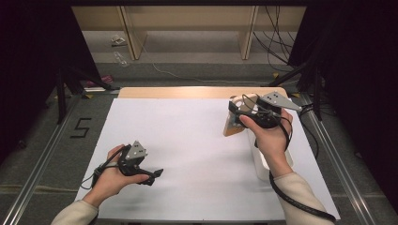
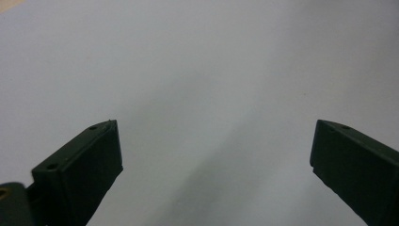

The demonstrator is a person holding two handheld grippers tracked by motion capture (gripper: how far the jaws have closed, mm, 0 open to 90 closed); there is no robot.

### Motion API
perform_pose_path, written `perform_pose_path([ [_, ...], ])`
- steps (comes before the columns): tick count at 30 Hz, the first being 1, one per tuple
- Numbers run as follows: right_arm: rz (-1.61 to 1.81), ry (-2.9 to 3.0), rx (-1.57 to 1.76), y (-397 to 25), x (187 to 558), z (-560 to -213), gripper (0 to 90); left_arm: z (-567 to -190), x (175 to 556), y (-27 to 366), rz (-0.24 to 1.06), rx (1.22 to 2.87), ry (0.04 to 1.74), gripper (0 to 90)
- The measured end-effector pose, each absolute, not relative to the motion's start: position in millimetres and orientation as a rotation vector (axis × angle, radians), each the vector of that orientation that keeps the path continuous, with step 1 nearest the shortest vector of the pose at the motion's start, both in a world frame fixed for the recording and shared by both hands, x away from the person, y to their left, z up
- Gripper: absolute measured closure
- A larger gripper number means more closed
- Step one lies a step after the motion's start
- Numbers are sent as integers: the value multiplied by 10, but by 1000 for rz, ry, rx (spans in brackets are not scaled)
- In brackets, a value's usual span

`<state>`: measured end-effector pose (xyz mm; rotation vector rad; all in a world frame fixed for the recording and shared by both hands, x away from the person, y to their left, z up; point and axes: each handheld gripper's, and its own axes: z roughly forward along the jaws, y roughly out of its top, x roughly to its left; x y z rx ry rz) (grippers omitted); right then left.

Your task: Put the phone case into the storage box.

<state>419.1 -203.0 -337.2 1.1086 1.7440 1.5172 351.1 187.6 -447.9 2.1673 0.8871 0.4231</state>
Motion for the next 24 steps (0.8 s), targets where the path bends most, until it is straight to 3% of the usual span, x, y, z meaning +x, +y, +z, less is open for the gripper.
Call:
perform_pose_path([
  [24, 1504, 1700, 1126, -2147, 4202, -3318, 125, -4483, 3518, 1886, 423, 2162, 896, 24],
])
